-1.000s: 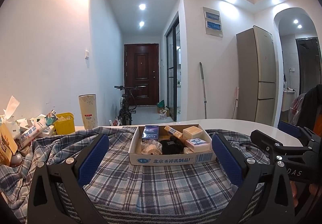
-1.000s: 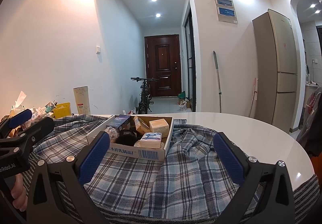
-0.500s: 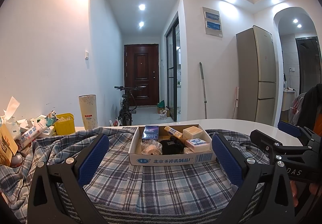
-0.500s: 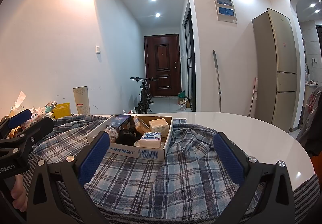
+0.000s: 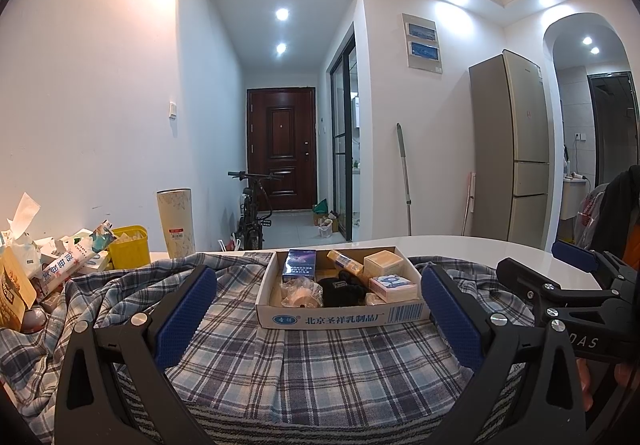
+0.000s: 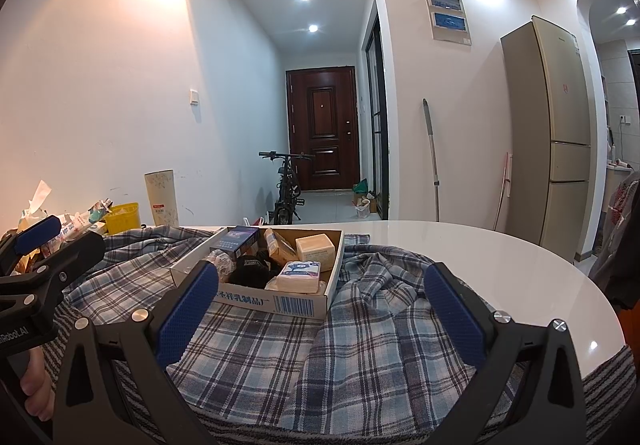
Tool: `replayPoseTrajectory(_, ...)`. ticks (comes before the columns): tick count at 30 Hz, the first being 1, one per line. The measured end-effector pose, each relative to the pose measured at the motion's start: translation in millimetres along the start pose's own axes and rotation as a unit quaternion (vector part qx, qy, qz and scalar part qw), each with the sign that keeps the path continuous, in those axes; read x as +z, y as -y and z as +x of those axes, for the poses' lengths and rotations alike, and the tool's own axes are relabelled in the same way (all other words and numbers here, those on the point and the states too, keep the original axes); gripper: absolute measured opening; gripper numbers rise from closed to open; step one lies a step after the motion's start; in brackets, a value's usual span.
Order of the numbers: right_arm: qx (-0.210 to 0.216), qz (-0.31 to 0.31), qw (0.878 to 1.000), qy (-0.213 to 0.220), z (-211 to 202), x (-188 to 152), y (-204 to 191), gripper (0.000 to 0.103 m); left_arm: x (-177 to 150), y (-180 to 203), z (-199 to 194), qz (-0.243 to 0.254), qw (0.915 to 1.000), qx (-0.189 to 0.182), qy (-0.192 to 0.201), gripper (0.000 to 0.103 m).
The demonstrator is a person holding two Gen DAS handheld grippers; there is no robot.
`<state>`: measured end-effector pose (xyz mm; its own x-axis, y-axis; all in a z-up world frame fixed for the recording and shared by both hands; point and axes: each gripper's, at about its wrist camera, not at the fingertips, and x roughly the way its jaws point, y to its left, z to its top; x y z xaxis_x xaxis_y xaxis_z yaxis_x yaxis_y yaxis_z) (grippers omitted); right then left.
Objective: Organize objects
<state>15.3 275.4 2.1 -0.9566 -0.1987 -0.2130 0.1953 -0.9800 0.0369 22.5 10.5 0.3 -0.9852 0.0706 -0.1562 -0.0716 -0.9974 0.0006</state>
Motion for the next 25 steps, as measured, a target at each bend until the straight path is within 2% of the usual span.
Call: replayPoseTrajectory(25,-0.004,0.006,1.0,-0.003,1.6,-2.3,-0.6,0.103,-0.4,-3.1,-1.9,0.002,1.0,0.002,-0.002,0.103)
